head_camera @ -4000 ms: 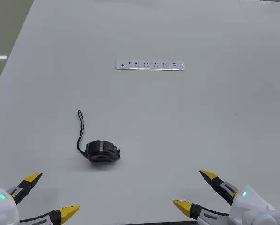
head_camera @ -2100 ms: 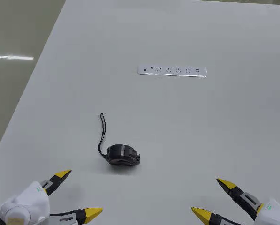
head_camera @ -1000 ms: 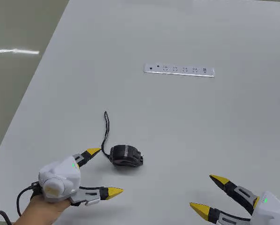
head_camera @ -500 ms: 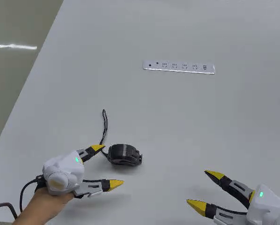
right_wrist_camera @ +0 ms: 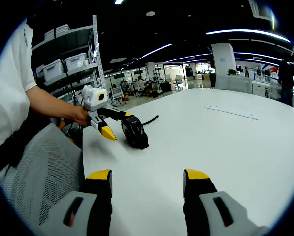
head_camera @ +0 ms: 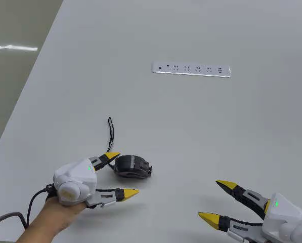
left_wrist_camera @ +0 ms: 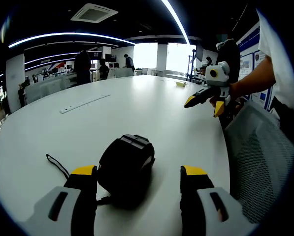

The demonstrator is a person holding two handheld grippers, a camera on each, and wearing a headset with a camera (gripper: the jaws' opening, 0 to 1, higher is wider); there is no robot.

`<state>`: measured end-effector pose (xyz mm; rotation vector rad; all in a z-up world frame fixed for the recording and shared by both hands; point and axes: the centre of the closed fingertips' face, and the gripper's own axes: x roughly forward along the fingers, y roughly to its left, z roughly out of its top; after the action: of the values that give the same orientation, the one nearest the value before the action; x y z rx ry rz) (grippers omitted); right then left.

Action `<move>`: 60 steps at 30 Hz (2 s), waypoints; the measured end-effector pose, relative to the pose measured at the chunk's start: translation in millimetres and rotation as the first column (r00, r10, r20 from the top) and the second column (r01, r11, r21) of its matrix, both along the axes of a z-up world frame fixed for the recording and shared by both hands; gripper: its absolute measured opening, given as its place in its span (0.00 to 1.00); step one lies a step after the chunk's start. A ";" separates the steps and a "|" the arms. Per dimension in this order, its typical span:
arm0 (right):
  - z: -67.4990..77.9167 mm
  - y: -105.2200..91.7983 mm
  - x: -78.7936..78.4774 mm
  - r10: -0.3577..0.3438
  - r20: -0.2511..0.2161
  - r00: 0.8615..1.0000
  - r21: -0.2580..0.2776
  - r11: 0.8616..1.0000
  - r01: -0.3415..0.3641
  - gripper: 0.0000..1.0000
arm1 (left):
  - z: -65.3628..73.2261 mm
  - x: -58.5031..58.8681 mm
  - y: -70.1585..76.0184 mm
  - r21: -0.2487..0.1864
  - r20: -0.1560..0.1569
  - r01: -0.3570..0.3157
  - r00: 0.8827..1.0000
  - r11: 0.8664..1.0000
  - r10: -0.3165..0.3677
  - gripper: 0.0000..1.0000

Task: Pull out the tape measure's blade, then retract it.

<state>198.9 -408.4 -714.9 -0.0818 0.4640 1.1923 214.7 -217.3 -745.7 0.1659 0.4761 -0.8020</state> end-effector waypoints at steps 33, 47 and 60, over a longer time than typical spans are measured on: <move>-5.1 5.6 -0.6 0.013 -0.025 1.000 0.012 1.000 -0.013 0.58 | -6.9 16.2 8.4 -0.044 -0.040 0.025 0.999 0.999 -0.027 0.45; -7.7 2.4 -1.2 0.004 -0.032 0.999 0.007 1.000 -0.004 0.57 | -10.2 17.5 12.2 -0.031 -0.046 0.049 0.998 0.998 -0.051 0.39; -8.0 1.7 -3.7 -0.001 -0.037 0.999 0.006 1.000 0.002 0.57 | -12.3 16.6 10.1 -0.032 -0.050 0.071 0.996 0.997 -0.073 0.36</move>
<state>195.2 -406.7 -722.9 -0.0545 0.4928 1.1954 231.3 -207.2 -758.0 0.1353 0.5086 -0.8856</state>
